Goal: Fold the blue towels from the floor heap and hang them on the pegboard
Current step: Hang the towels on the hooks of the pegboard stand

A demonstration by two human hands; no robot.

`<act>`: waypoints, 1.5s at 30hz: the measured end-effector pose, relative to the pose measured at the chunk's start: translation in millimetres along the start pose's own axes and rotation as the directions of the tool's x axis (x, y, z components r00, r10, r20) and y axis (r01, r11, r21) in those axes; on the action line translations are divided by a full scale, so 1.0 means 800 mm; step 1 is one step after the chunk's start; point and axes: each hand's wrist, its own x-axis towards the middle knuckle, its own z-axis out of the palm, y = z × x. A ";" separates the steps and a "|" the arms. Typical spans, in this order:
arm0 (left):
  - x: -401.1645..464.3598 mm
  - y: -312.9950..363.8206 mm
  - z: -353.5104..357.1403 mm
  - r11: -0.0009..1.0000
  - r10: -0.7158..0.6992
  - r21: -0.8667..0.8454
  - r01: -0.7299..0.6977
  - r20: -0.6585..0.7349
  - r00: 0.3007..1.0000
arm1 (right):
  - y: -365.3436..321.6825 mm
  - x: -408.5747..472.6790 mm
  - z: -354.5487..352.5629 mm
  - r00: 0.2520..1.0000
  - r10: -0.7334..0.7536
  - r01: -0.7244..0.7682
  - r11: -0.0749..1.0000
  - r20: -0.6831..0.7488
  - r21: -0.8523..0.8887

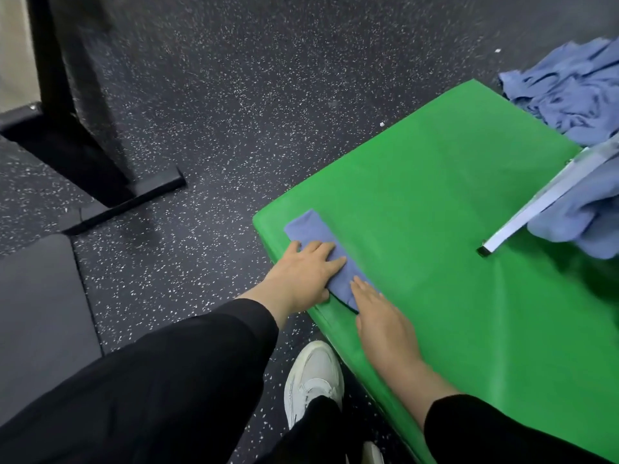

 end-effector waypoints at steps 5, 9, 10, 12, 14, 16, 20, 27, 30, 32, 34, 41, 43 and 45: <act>0.019 0.012 -0.037 0.996 -0.019 -0.092 0.002 -0.192 0.981 | 0.011 0.007 -0.076 0.986 0.150 -0.139 0.981 -0.070 0.136; 0.037 0.050 -0.120 0.975 0.093 -0.172 -0.144 -0.274 0.957 | 0.044 -0.018 -0.165 0.962 0.198 -0.170 0.973 -0.191 0.153; 0.042 0.064 -0.145 0.969 0.109 -0.178 -0.169 -0.302 0.947 | 0.052 -0.029 -0.188 0.953 0.207 -0.175 0.972 -0.223 0.158; 0.047 0.095 -0.197 0.960 0.133 -0.185 -0.210 -0.361 0.923 | 0.064 -0.054 -0.231 0.937 0.216 -0.172 0.969 -0.275 0.176; 0.048 0.130 -0.248 0.949 0.165 -0.180 -0.257 -0.411 0.896 | 0.071 -0.082 -0.269 0.914 0.224 -0.172 0.969 -0.338 0.179; 0.043 0.167 -0.296 0.938 0.212 -0.154 -0.310 -0.451 0.867 | 0.079 -0.111 -0.302 0.878 0.248 -0.188 0.965 -0.411 0.180; 0.021 0.244 -0.378 0.912 0.302 -0.071 -0.404 -0.552 0.777 | 0.100 -0.167 -0.360 0.760 0.268 -0.143 0.957 -0.591 0.251; -0.023 0.357 -0.504 0.900 0.194 -0.121 -0.418 -0.747 0.636 | 0.118 -0.281 -0.493 0.563 0.320 -0.060 0.936 -0.762 0.348; -0.042 0.397 -0.558 0.885 0.144 -0.164 -0.436 -0.793 0.592 | 0.124 -0.324 -0.551 0.510 0.265 -0.015 0.954 -0.818 0.300; -0.055 0.418 -0.594 0.868 0.136 -0.175 -0.465 -0.817 0.561 | 0.123 -0.349 -0.584 0.479 0.206 0.010 0.971 -0.854 0.240; -0.070 0.436 -0.631 0.865 0.141 -0.157 -0.477 -0.836 0.531 | 0.125 -0.366 -0.617 0.414 0.143 0.041 0.984 -0.899 0.175; -0.109 0.448 -0.720 0.801 0.088 -0.179 -0.572 -0.909 0.408 | 0.086 -0.434 -0.725 0.247 0.119 -0.036 0.993 -0.962 0.114; -0.112 0.441 -0.728 0.774 0.041 -0.236 -0.587 -0.907 0.420 | 0.072 -0.449 -0.746 0.259 0.127 -0.065 0.991 -0.957 0.114; -0.113 0.433 -0.735 0.740 -0.027 -0.316 -0.594 -0.896 0.444 | 0.065 -0.452 -0.762 0.317 0.143 -0.077 0.989 -0.937 0.125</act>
